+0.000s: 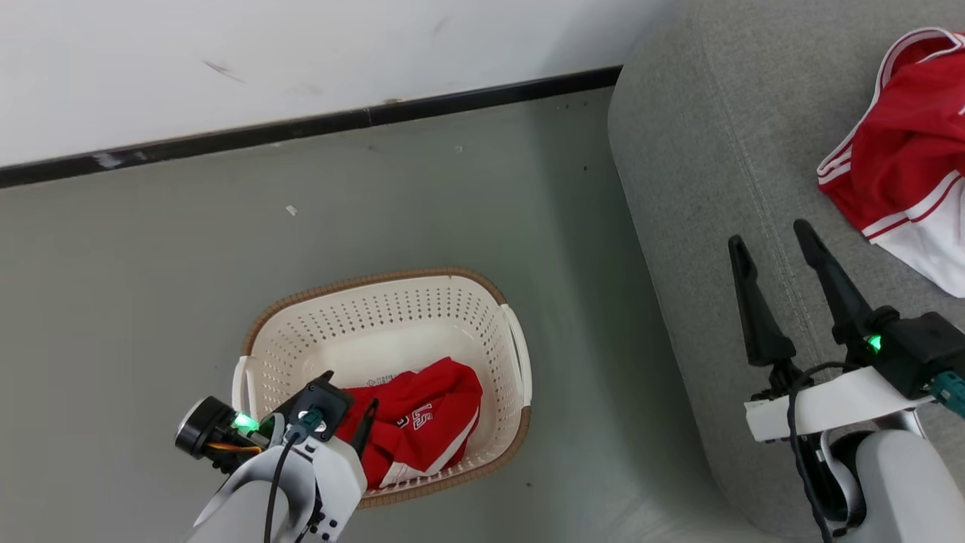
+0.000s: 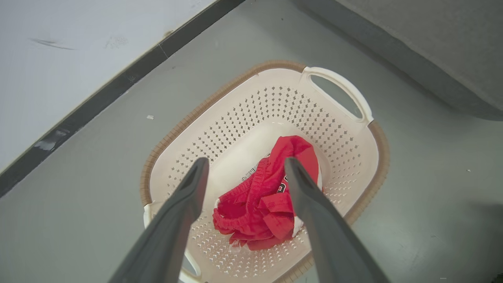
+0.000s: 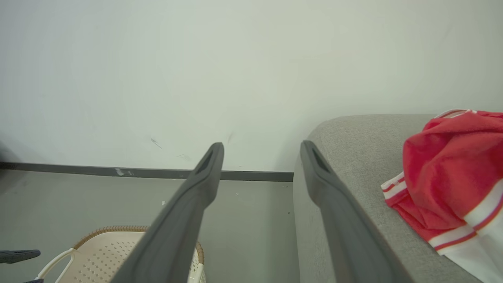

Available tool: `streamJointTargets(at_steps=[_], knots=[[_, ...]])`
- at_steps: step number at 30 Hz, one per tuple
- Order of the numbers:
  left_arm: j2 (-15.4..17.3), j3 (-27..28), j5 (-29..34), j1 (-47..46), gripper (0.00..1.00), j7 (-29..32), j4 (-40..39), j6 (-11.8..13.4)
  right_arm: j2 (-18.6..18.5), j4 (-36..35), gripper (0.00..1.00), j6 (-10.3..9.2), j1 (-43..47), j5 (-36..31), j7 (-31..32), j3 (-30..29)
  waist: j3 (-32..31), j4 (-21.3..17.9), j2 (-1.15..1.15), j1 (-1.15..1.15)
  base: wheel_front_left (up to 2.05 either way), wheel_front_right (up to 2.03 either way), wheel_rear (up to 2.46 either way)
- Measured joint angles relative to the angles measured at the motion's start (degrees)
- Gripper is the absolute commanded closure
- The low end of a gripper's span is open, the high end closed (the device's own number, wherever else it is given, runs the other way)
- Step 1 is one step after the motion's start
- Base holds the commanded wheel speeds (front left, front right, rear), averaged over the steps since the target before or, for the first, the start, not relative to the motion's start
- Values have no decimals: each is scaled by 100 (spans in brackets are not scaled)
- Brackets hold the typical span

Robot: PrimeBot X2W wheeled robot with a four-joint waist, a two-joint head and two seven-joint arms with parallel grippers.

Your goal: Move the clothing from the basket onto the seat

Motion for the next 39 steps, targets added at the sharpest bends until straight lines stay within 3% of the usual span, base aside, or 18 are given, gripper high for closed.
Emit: streamJointTargets(at_steps=[15, 39], knots=[[102, -456, 563, -824, 0, 193, 470, -410, -2, -271, 0, 0, -864, 120, -5, 151, 1107, -352, 0, 0, 0, 0, 0], [221, -736, 673, -1724, 0, 497, 1074, -866, -7, -346, 0, 0, -2164, 447, -7, 534, 2533, -901, -1, 0, 0, 0, 0]])
